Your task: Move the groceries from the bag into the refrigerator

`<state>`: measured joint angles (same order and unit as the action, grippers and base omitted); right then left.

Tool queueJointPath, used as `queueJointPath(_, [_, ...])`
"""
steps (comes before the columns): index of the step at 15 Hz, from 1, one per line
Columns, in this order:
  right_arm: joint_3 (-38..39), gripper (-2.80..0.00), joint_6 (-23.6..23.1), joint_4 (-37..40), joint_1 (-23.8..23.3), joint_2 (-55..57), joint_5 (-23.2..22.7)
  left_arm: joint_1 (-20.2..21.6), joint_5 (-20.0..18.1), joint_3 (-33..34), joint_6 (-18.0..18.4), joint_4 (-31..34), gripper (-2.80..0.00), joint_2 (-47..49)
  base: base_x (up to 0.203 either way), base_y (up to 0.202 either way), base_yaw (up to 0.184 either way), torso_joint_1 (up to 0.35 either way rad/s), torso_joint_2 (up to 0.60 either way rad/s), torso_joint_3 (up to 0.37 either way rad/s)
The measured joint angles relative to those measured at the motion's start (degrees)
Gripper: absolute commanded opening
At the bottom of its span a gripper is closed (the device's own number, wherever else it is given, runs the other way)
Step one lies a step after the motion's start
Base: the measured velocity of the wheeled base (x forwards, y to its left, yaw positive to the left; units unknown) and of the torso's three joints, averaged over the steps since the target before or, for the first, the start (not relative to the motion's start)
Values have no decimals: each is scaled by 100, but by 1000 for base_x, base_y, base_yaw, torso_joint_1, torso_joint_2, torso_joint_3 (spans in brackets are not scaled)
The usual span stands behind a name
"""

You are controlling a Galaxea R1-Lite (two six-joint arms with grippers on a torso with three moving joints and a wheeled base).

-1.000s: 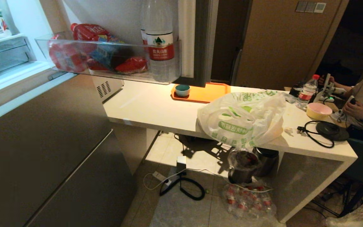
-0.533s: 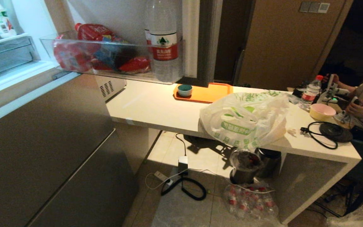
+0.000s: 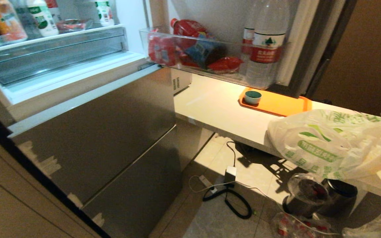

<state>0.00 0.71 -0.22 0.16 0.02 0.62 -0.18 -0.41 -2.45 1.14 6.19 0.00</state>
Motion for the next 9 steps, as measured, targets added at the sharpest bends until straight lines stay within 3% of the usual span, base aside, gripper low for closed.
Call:
queueJointPath(3, [0,-280,-1,-2,0,0,-2,0,6,0,-7,2,-280,0,0,-9,121,3,2,1])
queueJointPath(9, [0,-280,-18,3,-2,0,-2,0,11,0,-15,0,-280,0,0,0,0,0,0,0])
